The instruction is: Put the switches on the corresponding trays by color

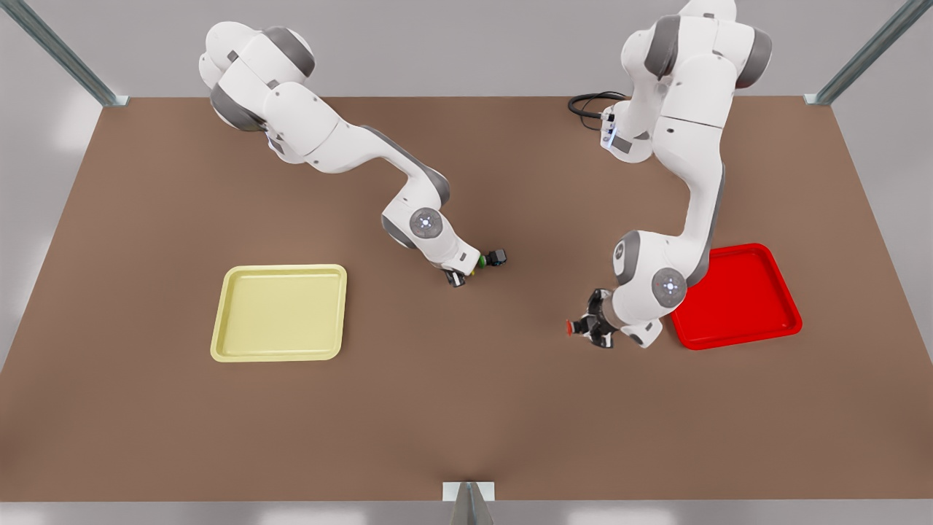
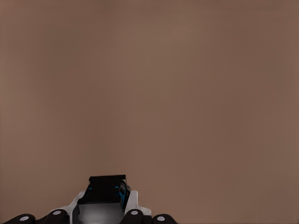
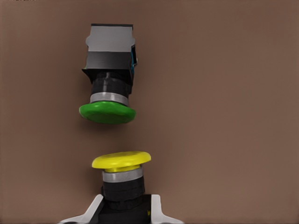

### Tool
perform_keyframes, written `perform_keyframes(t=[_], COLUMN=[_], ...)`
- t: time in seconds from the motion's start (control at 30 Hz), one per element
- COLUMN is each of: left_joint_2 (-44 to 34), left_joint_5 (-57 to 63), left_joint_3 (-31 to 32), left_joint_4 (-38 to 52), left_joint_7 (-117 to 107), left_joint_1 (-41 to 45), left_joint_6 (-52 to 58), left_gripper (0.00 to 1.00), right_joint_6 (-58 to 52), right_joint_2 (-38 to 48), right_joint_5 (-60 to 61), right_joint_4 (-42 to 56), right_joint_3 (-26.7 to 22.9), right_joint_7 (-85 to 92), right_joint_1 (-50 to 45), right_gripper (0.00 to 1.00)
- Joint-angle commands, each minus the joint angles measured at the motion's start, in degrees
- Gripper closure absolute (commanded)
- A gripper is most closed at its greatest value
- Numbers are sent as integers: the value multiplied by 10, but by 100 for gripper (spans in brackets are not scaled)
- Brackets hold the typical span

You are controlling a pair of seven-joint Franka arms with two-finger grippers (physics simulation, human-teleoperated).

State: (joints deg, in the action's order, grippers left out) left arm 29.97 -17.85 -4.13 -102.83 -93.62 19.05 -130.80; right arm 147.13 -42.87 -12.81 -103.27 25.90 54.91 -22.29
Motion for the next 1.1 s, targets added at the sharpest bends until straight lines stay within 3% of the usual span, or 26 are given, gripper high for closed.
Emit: perform_keyframes(t=[0.0, 0.07, 0.13, 0.17, 0.27, 0.37, 0.53, 0.6, 0.7, 0.77, 0.8, 0.83, 0.93, 1.0, 1.07], left_joint_2=[-4, -22, -35, -40, -55, -60, -53, -46, -46, -51, -79, -104, -115, -144, -143], left_joint_5=[26, 35, 65, 78, 82, 110, 128, 128, 128, 128, 129, 129, 186, 180, 178], left_joint_3=[0, -1, -2, -2, -55, -66, -66, -66, -66, -66, -65, -55, 105, 114, 135], left_joint_4=[-3, -26, -34, -43, -54, -62, -62, -62, -62, -62, -49, -19, 141, 155, 178], left_joint_7=[8, 44, 75, 78, 150, 219, 293, 308, 317, 326, 353, 417, 568, 768, 761], left_joint_1=[-9, -43, -87, -103, -114, -164, -199, -205, -208, -208, -207, -201, -194, -193, -192], left_joint_6=[4, 13, 49, 58, 109, 112, 111, 110, 110, 114, 176, 251, 377, 398, 402], left_gripper=[49, 49, 49, 49, 49, 49, 47, 7, 3, 3, 3, 3, 3, 0, 0], right_joint_6=[2, -2, -31, -43, -105, -167, -248, -252, -247, -243, -233, -234, -236, -243, -262], right_joint_2=[1, 9, 25, 33, 75, 121, 205, 249, 287, 298, 296, 296, 296, 296, 293], right_joint_5=[-7, -6, -5, -5, 0, 66, 114, 140, 175, 175, 175, 176, 176, 175, 174], right_joint_4=[0, 0, 0, -1, -1, -2, -20, -74, -141, -163, -165, -164, -158, -162, -158], right_joint_3=[-1, -1, -2, -2, -13, -64, -193, -263, -324, -335, -351, -352, -364, -365, -364], right_joint_7=[-6, -3, -4, 0, 5, 84, 109, 110, 85, 13, -26, -84, -258, -398, -528], right_joint_1=[0, 6, 13, 21, 44, 65, 59, 33, 20, 21, 23, 24, 24, 25, 25], right_gripper=[50, 50, 38, 38, 36, 37, 37, 37, 33, 30, 13, 0, 0, 0, 0])
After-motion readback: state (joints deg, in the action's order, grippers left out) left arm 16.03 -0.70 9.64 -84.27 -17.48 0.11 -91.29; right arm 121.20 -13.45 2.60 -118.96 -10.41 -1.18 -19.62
